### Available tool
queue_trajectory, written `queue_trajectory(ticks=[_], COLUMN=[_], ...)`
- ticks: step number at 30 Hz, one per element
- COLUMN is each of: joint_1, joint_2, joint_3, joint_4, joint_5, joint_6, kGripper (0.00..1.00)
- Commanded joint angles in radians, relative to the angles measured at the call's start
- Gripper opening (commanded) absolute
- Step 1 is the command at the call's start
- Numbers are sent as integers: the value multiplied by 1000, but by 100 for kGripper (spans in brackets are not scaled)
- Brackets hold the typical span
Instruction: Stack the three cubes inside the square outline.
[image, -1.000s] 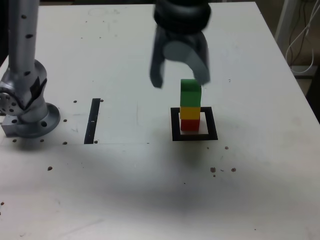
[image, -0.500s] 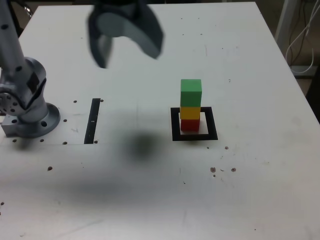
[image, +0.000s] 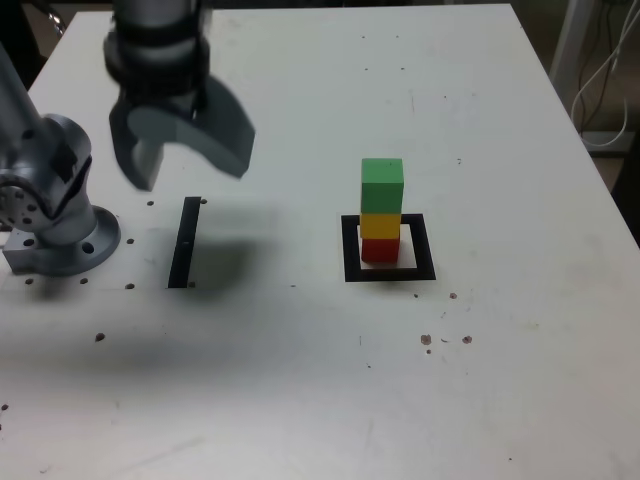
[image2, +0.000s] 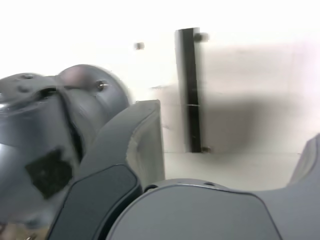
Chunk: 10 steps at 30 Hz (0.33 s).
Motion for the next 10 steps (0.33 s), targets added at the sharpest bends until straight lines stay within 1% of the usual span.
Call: queue_trajectory(ticks=[1,4,10], joint_1=[7,14,18], joint_2=[-2,6,6], joint_3=[21,54,107], joint_4=[-3,-14,-43], joint_5=[-12,-28,-47], joint_6=[1,1,3], kGripper=[99,99,99])
